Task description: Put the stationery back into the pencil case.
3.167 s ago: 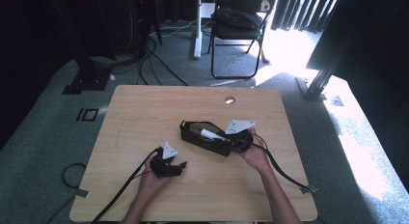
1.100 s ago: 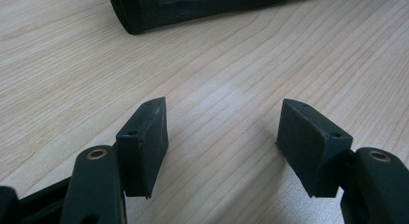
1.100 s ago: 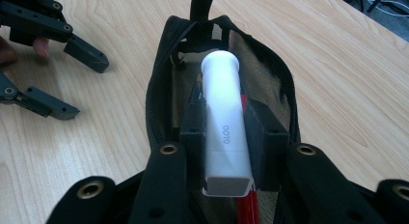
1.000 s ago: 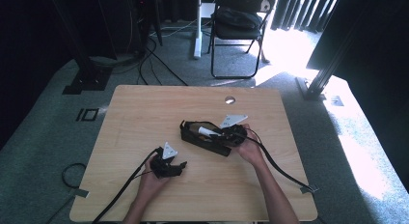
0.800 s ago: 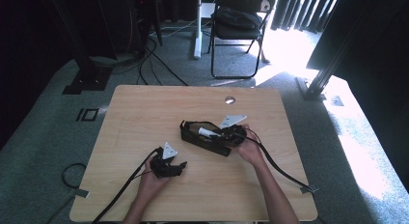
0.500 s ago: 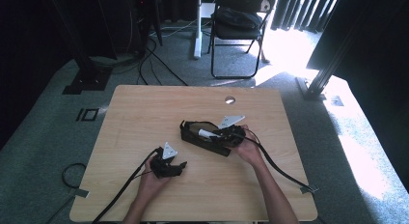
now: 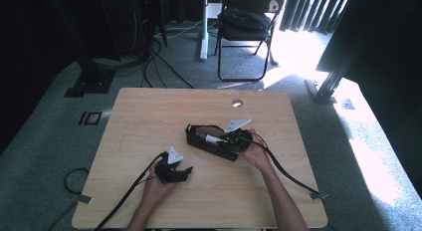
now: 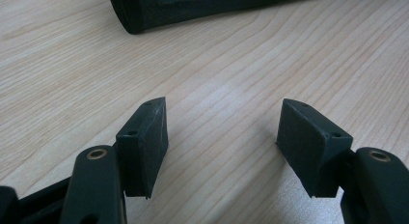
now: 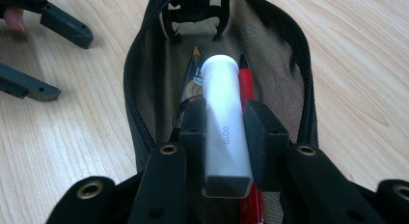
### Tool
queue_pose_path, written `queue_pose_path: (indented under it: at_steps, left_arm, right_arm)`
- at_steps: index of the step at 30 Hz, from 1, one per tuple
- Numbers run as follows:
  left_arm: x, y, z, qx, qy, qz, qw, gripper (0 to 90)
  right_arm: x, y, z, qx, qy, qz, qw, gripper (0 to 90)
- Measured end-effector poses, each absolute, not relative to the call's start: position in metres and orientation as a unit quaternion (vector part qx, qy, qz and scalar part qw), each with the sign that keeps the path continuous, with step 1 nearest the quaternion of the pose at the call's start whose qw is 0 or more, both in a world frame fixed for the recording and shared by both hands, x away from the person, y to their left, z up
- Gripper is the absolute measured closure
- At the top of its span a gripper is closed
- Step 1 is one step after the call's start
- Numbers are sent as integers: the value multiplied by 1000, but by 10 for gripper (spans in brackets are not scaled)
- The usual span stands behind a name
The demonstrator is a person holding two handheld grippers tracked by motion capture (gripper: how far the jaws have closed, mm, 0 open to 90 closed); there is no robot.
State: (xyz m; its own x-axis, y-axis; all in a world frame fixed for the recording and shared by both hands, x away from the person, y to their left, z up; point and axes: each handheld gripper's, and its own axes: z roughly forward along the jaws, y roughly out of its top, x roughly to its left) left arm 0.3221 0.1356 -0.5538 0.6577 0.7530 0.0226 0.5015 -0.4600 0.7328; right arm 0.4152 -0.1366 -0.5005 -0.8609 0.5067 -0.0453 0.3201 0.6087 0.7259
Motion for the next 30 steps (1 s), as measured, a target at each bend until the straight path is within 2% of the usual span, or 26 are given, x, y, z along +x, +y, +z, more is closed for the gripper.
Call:
queue_pose_path:
  at_steps: [20, 25, 30]
  left_arm:
    - [322, 136, -554, 836, 375, 175, 360, 357]
    - [322, 136, -554, 836, 375, 175, 360, 356]
    - [322, 136, -554, 836, 375, 175, 360, 356]
  right_arm:
    - [420, -137, -504, 235, 893, 371, 101, 703]
    - [420, -137, -504, 235, 891, 376, 100, 650]
    - [420, -138, -503, 238, 889, 378, 99, 644]
